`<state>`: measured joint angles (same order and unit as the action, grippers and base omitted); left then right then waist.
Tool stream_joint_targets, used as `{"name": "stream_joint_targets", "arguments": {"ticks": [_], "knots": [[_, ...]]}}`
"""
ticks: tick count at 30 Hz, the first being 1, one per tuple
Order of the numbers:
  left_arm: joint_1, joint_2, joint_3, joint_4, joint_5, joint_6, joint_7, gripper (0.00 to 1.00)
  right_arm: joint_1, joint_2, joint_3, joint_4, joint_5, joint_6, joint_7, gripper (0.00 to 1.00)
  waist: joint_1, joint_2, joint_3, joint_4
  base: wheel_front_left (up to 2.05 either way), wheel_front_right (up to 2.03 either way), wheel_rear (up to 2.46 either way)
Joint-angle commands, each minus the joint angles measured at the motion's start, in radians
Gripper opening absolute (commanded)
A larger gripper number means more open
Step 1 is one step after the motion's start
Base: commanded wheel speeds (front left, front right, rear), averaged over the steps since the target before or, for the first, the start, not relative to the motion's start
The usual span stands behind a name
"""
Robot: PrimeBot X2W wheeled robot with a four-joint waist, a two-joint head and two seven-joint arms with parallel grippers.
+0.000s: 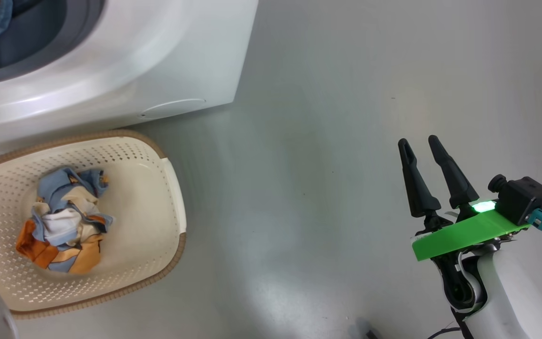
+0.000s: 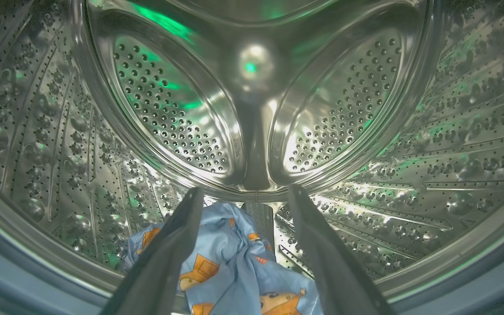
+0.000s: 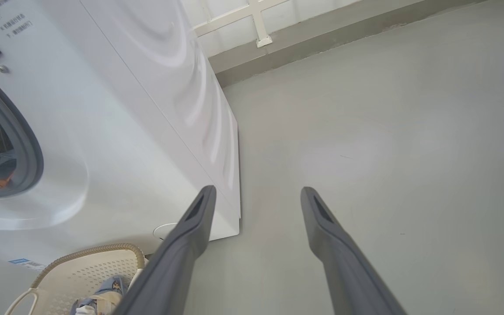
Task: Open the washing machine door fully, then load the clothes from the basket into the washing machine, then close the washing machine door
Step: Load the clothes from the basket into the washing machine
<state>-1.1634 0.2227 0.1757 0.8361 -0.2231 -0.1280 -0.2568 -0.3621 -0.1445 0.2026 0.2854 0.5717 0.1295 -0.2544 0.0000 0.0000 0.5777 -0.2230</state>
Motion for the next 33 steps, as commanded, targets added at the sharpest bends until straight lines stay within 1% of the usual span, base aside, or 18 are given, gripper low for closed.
{"name": "stream_joint_targets", "arguments": {"ticks": [1, 12, 22, 23, 33], "knots": [[0.036, 0.034, 0.009, -0.043, -0.013, -0.002, -0.005, 1.0, 0.025, -0.01, 0.015, -0.019, -0.005, 0.001, -0.007, 1.0, 0.0, 0.0, -0.008, 0.008, 0.0, 0.0, 0.0], [0.21, -0.004, -0.019, -0.166, -0.035, -0.003, -0.005, 1.0, 0.038, -0.029, 0.012, -0.011, -0.005, 0.001, -0.007, 1.0, 0.0, 0.0, -0.069, 0.037, 0.0, 0.0, 0.0], [0.401, -0.046, -0.012, -0.251, -0.054, -0.003, -0.005, 1.0, 0.073, -0.059, 0.018, -0.001, 0.001, 0.001, -0.007, 1.0, 0.0, 0.0, -0.155, 0.063, 0.0, 0.0, 0.0], [0.401, -0.046, -0.012, -0.251, -0.054, -0.003, -0.005, 1.0, 0.073, -0.059, 0.018, -0.001, 0.001, 0.001, -0.007, 1.0, 0.0, 0.0, -0.155, 0.063, 0.0, 0.0, 0.0], [0.575, -0.076, -0.035, -0.336, -0.031, -0.003, -0.005, 1.0, 0.112, -0.108, 0.022, 0.011, 0.013, 0.001, -0.007, 1.0, 0.0, 0.0, -0.241, 0.102, 0.0, 0.0, 0.0]]}}
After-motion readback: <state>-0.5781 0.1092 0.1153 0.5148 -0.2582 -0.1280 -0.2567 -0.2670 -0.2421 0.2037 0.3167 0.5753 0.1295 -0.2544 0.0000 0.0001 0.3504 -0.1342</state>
